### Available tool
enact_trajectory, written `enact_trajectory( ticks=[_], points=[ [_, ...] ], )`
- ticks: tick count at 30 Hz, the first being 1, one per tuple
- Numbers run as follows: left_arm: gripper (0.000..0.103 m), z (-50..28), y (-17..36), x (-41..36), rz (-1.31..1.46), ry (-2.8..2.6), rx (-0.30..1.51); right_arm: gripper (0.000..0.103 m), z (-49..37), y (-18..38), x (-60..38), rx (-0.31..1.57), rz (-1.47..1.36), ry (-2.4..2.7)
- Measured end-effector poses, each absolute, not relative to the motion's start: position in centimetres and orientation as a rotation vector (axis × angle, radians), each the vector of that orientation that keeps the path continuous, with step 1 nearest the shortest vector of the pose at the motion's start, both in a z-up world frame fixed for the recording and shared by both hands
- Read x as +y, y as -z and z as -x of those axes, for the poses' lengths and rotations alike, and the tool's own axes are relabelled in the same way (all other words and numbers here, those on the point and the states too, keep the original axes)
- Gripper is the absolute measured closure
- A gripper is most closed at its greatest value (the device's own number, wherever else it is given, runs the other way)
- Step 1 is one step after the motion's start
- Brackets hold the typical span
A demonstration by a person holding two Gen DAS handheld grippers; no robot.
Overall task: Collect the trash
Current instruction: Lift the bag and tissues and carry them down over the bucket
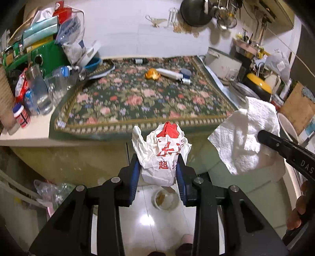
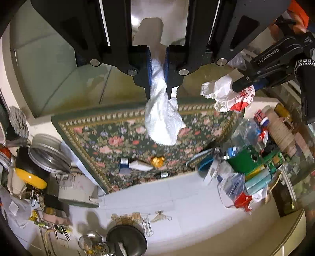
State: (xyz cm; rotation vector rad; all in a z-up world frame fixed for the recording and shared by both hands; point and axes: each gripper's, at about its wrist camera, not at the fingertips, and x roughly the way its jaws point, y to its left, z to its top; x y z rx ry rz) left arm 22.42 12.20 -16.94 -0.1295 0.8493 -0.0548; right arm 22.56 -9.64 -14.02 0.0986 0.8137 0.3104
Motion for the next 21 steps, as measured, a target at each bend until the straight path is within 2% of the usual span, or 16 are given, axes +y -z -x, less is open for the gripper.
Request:
enact_trajectory(
  ticks=[5, 10, 21],
  points=[
    [0.069, -22.1, 21.1, 10.6, 0.168, 0.053, 0.917, 0.093, -21.6, 17.4, -10.8, 0.883, -0.091, -0.308],
    [0.069, -22.8, 27.8, 7.8, 0.183, 0.021, 1.001, 0.093, -21.9, 22.8, -13.1, 0.964, -0.087, -0.322],
    [0.069, -23.3, 46.3, 4.0, 0.291, -0.088, 1.129, 0.093, -24.9, 40.2, -16.9, 1.149, 0.004, -0.374]
  ],
)
